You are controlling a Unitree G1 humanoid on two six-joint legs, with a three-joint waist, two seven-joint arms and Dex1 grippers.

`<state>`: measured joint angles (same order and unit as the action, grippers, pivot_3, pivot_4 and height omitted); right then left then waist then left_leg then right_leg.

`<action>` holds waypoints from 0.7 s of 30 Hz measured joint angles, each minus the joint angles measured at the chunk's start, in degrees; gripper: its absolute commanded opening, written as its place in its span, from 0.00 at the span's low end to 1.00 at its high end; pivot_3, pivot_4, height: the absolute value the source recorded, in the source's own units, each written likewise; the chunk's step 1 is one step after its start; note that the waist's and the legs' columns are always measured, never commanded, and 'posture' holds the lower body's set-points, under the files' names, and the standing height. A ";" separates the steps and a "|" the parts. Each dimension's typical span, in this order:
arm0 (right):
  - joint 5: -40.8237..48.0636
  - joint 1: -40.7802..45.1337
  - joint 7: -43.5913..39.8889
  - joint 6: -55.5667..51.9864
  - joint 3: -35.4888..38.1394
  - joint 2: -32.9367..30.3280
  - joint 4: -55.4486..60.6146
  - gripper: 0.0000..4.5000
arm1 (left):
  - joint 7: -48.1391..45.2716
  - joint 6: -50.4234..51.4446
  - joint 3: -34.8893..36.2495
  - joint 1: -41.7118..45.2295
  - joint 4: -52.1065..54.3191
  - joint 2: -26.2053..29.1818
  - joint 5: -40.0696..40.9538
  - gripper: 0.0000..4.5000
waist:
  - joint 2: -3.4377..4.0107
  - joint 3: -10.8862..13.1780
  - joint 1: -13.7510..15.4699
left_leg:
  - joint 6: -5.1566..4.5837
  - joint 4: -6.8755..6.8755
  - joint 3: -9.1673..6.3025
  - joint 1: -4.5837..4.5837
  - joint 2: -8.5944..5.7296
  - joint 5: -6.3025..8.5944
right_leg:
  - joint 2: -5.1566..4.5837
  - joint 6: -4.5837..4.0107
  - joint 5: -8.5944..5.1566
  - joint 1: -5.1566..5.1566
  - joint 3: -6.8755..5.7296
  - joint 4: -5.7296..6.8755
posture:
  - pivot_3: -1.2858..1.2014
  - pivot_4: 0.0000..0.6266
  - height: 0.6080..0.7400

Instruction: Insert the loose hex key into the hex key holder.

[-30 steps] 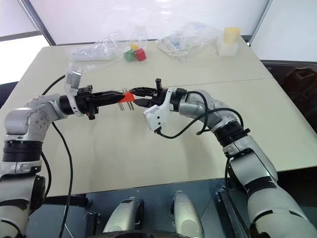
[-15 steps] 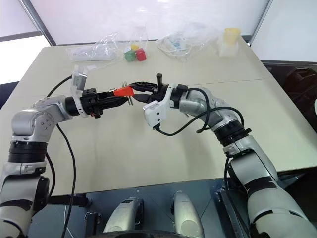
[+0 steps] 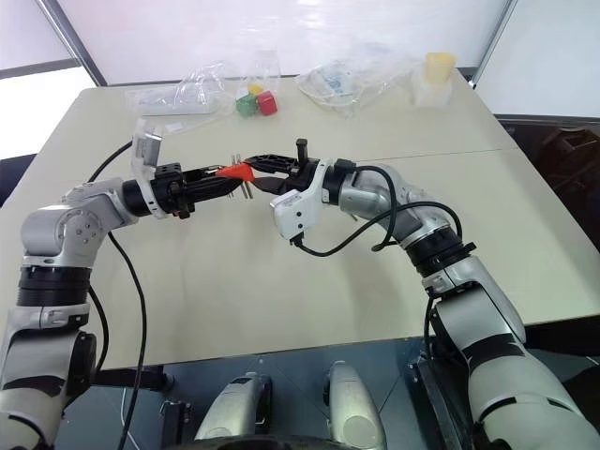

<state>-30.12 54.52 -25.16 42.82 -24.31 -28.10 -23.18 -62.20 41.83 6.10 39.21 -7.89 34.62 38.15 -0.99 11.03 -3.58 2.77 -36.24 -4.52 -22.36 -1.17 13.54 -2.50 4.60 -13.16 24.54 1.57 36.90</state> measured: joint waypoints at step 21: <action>0.85 -0.57 -0.68 -0.50 0.47 -0.04 0.01 0.22 | 0.64 0.42 0.16 -0.01 0.11 -0.79 0.83 0.01 | 0.00 0.00 0.15 | 0.00 -0.01 0.00 0.00 0.00 0.00 | 0.00 0.00 0.00 0.00 0.00 0.01 | 0.52 0.24 1.00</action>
<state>-29.27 53.95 -25.85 42.32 -23.83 -28.13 -23.17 -61.56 42.25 6.26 39.20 -7.78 33.83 38.98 -0.99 11.03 -3.43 2.77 -36.25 -4.52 -22.36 -1.17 13.54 -2.51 4.60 -13.16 24.54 1.57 36.91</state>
